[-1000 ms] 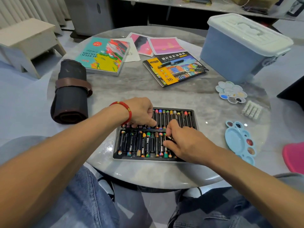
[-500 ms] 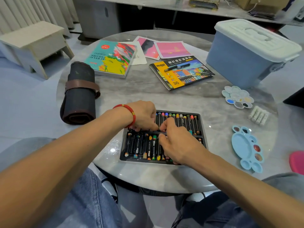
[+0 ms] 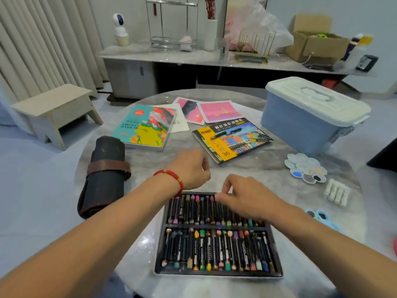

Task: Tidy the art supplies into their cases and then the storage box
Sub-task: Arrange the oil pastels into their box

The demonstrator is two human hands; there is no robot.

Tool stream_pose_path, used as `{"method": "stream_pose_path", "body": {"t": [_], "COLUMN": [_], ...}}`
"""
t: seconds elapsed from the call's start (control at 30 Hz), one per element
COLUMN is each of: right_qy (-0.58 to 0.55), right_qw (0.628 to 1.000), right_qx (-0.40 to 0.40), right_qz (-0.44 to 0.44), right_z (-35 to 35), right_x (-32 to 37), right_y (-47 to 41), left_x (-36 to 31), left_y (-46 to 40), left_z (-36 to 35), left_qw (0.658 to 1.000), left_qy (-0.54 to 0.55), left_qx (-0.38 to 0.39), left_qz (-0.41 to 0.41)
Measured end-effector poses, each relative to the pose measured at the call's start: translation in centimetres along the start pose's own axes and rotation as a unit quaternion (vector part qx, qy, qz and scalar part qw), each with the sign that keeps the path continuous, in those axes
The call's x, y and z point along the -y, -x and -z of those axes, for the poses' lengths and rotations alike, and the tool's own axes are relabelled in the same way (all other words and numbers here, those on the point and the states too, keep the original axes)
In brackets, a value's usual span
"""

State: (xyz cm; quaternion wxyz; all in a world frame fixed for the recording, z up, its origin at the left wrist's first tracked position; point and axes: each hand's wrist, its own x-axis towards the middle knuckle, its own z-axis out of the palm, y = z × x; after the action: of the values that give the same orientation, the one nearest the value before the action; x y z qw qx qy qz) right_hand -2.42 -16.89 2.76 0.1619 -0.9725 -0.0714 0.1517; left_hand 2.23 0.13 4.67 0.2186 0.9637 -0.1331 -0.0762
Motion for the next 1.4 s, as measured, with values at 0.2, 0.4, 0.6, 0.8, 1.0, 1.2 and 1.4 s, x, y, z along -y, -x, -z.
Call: {"method": "stream_pose_path", "body": {"t": [0.2,0.4,0.6,0.8,1.0,1.2,1.4], "right_qy": [0.015,0.112,0.235,0.275,0.099,-0.233,-0.258], "right_qw": [0.985,0.982,0.961,0.938,0.976,0.966,0.957], "right_qx": [-0.151,-0.150,-0.143,-0.210,-0.193,0.096,0.127], "right_qz": [-0.076,-0.011,0.017,0.009,0.000,0.059,0.043], "right_z": [3.2,3.6,3.2,2.9,4.5,2.2,-4.7], "right_x": [-6.2,-9.1,-10.3,-9.2,-6.2,-1.1,3.9], "right_y": [-11.8,-19.1,-22.9,-19.7,-13.0,-2.1,2.4], "left_x": [0.8,1.7,1.3,1.3,1.6,3.5,5.6], "left_y": [-7.6,-15.6,-20.3,-18.1,-12.8,1.4,12.0], "left_z": [-2.9,-4.5,-5.1,-5.7,-4.1,-2.3,-4.2], "left_qw": [0.999,0.990,0.979,0.975,0.986,0.994,0.981], "left_qy": [-0.001,-0.082,-0.175,-0.215,-0.160,0.088,0.168], "left_qx": [-0.034,-0.115,-0.103,-0.050,-0.051,-0.054,-0.032], "left_qz": [0.006,0.001,0.027,0.020,-0.015,0.027,0.087]}}
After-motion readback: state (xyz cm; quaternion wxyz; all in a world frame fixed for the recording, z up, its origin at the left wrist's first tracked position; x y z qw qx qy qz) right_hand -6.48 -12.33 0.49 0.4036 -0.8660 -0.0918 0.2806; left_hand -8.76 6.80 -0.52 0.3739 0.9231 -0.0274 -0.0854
